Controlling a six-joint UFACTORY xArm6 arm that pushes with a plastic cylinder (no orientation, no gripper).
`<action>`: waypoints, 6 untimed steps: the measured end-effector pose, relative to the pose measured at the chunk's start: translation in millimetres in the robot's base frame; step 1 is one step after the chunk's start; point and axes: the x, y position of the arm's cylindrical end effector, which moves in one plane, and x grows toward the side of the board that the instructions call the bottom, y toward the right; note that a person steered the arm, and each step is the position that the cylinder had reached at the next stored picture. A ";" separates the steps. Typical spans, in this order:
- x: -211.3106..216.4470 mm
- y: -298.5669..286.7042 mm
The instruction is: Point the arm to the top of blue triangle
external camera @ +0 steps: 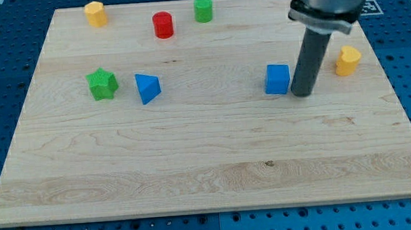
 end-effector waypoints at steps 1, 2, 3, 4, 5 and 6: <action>23.6 -7.1; 23.6 -7.1; 20.1 -15.0; 8.3 -45.1; -2.7 -78.2; -28.3 -107.0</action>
